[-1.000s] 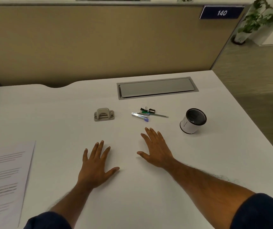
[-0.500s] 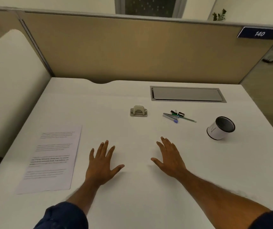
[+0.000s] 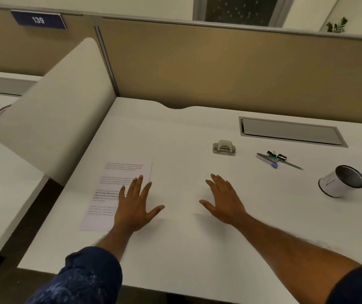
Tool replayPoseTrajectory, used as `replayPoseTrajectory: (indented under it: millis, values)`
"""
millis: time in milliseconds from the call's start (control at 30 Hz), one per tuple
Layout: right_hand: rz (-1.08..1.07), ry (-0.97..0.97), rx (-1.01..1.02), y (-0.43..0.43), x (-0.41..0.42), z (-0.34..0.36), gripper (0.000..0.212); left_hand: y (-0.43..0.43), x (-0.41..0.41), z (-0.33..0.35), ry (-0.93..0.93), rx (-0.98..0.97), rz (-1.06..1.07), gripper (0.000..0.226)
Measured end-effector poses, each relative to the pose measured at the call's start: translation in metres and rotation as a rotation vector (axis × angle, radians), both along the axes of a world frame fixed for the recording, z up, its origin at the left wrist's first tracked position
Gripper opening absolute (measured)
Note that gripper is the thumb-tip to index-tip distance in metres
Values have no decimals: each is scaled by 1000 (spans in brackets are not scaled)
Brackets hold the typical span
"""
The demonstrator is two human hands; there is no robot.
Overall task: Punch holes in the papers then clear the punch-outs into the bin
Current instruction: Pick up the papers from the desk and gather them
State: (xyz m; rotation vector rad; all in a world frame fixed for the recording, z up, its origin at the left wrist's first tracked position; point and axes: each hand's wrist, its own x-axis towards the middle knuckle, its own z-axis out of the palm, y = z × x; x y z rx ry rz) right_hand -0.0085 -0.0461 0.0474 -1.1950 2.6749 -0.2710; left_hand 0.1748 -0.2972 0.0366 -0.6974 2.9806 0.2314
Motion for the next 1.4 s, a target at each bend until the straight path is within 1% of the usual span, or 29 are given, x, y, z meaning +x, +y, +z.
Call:
replayPoseTrajectory:
  millis: [100,300,500,633,800,933,1000,1100,1133,1167,1233,1400]
  values:
    - [53,-22,-13,-28,8,0,72,-16,11,2,-8,3,53,104]
    - [172,-40,-26,-79,15,-2,70,-47,29,6,-5,9,142,93]
    - [270,-46,21,-126,21,-8,70,-82,48,5,-27,28,249,85]
    - [267,-97,28,-156,28,-11,70,-105,59,1,-84,67,339,84]
    - [254,-143,-40,-184,40,-14,68,-130,64,-9,-133,156,413,83]
    - [179,-193,-51,-199,44,-23,65,-138,59,-14,-100,211,461,82]
    - [106,-255,-45,-203,46,-28,60,-140,54,-16,-79,238,499,81]
    - [-127,-409,-41,-213,48,-34,36,-143,49,-19,-46,281,574,79]
    - [-214,-453,-38,-216,48,-35,31,-144,47,-20,-30,303,600,77]
    - [-277,-493,-28,-219,48,-37,32,-145,46,-21,-14,323,625,76]
    - [-332,-551,2,-225,49,-40,37,-146,44,-23,9,341,661,72]
    - [-372,-563,25,-230,49,-46,45,-154,39,-25,40,382,706,68]
